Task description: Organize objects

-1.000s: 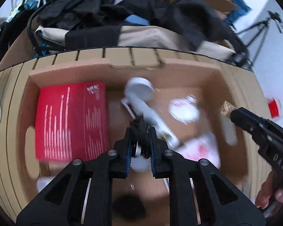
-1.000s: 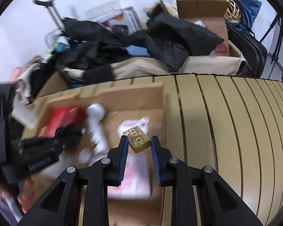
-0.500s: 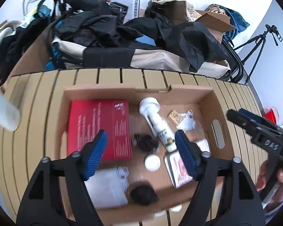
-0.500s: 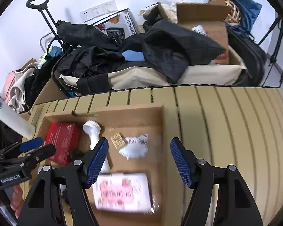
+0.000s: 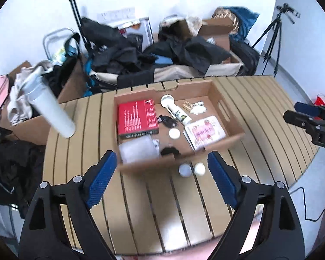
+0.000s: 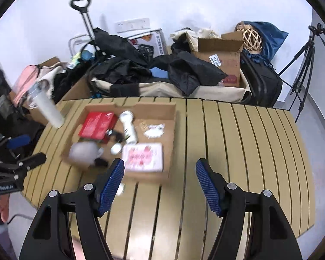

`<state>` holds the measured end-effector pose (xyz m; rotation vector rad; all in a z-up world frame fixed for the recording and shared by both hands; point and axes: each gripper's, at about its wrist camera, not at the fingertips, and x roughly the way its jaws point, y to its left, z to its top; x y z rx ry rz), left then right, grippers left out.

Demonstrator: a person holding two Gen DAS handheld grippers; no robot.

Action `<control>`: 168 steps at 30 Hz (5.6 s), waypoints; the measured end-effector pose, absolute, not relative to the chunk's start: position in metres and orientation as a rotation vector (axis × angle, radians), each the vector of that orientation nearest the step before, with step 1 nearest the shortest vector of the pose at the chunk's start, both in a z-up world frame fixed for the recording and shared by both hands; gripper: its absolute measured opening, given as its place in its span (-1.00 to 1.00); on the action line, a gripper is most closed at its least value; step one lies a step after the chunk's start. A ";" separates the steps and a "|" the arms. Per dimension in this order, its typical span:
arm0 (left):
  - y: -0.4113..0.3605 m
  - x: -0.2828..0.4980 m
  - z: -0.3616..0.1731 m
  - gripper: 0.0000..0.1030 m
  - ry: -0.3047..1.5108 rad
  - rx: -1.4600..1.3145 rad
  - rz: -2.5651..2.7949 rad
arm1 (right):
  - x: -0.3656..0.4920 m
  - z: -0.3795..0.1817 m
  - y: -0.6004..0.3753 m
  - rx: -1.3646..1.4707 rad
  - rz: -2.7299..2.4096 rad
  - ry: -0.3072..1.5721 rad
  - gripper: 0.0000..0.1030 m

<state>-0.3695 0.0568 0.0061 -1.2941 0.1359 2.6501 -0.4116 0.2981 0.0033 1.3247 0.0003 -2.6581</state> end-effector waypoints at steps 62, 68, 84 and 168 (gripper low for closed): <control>0.081 -0.395 -0.188 0.07 -0.061 -1.297 2.566 | -0.364 -0.177 0.231 1.282 -2.548 -0.004 -0.98; 0.090 -0.404 -0.196 -0.56 -0.070 -1.339 2.599 | -0.333 -0.164 0.267 1.241 -2.592 -0.159 -0.97; 0.034 -0.339 -0.168 -0.88 -0.275 -1.285 2.605 | -0.360 -0.177 0.231 1.330 -2.518 -0.029 -0.96; 0.045 -0.493 -0.037 1.00 0.047 -1.390 2.634 | -0.528 -0.056 0.280 1.471 -2.510 -0.046 0.47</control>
